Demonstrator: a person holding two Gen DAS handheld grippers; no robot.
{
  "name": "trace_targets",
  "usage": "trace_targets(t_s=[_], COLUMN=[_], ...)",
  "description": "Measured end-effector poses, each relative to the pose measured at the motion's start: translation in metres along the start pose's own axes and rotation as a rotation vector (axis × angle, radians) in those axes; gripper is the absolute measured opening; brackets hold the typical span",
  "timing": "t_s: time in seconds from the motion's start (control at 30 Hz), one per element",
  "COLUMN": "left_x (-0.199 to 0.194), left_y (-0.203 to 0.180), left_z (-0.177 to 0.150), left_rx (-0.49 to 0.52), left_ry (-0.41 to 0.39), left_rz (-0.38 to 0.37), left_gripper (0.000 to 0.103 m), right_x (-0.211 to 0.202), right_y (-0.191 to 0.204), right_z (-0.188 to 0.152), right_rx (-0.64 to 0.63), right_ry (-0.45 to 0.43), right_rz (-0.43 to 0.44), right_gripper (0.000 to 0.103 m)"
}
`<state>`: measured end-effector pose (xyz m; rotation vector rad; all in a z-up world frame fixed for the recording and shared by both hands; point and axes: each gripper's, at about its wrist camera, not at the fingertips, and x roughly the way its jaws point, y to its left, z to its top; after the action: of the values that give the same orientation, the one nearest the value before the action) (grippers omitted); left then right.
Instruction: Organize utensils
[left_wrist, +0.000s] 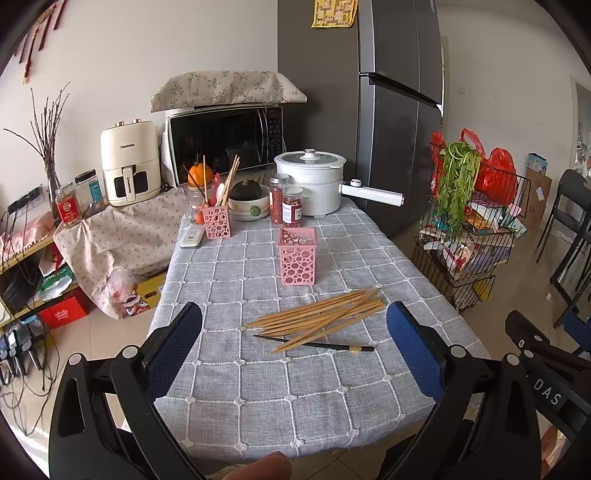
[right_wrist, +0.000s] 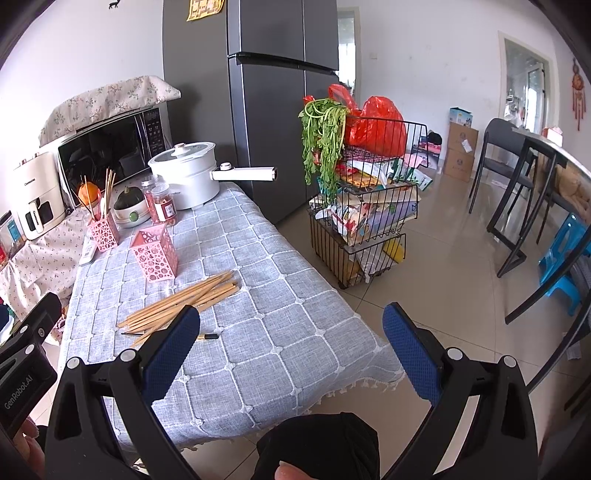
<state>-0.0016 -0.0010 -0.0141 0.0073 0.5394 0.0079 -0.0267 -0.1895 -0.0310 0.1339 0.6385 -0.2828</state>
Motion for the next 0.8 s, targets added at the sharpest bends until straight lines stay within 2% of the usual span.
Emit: trace_targets(t_s=[0.53,0.63,0.7,0.77,0.8], left_x=[0.007,0.028,0.051,0.076,0.089], left_y=[0.002,-0.002,-0.011,-0.025,-0.035], left_z=[-0.005,-0.004,-0.001,-0.002,-0.004], left_rx=[0.009,0.057,0.126,0.219,0.285], left_ry=[0.018,0.089,0.169,0.250,0.290], left_rz=[0.001,-0.027,-0.066,-0.134,-0.193], left_gripper=[0.096,0.096,0.096,0.096,0.096], right_x=[0.002,0.010,0.017,0.027,0.034], right_y=[-0.002,-0.012,-0.023,-0.037,-0.043], right_z=[-0.001,-0.002,-0.002,-0.002,-0.002], right_rx=[0.010,0.055,0.104,0.170,0.202], right_ry=[0.009,0.037,0.059,0.085,0.103], right_rz=[0.000,0.016,0.050,0.097,0.123], right_gripper=[0.097,0.097,0.097,0.097,0.097])
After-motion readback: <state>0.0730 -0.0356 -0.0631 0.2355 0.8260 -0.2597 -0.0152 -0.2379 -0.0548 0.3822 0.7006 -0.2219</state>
